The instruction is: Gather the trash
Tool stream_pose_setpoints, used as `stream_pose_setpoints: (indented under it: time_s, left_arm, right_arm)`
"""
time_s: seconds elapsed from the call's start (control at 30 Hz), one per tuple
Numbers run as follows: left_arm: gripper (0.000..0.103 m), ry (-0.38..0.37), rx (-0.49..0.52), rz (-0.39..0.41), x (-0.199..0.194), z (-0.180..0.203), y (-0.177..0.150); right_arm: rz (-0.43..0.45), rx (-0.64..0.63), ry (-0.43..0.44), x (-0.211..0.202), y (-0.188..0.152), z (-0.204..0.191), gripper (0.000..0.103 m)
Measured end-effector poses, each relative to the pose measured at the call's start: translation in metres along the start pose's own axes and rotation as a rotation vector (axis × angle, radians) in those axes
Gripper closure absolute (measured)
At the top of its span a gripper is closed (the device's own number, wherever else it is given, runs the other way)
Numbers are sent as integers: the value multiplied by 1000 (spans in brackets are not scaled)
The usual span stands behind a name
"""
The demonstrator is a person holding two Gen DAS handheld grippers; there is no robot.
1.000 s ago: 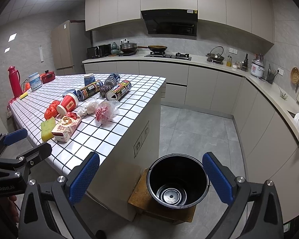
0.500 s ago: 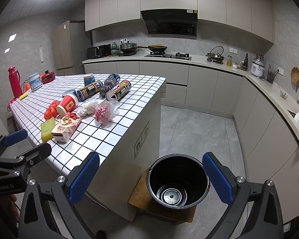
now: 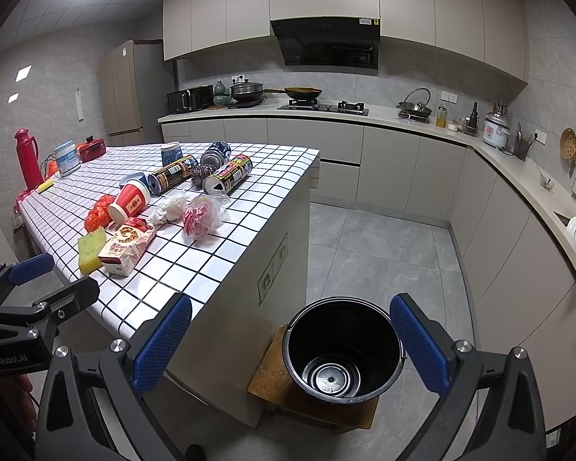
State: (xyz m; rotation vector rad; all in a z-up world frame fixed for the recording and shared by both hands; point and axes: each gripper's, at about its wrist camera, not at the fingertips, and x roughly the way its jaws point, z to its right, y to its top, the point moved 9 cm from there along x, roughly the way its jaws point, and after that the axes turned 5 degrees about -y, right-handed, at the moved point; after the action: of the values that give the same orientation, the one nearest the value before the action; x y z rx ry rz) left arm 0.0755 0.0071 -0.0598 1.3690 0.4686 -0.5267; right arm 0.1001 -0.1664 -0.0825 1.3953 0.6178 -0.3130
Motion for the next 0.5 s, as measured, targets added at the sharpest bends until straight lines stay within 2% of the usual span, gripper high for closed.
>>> stream_pose_setpoints:
  time_s: [0.5]
  left_arm:
    - [0, 2, -11, 2, -3, -7, -3]
  right_arm:
    - [-1, -8, 4, 3, 1, -9, 0]
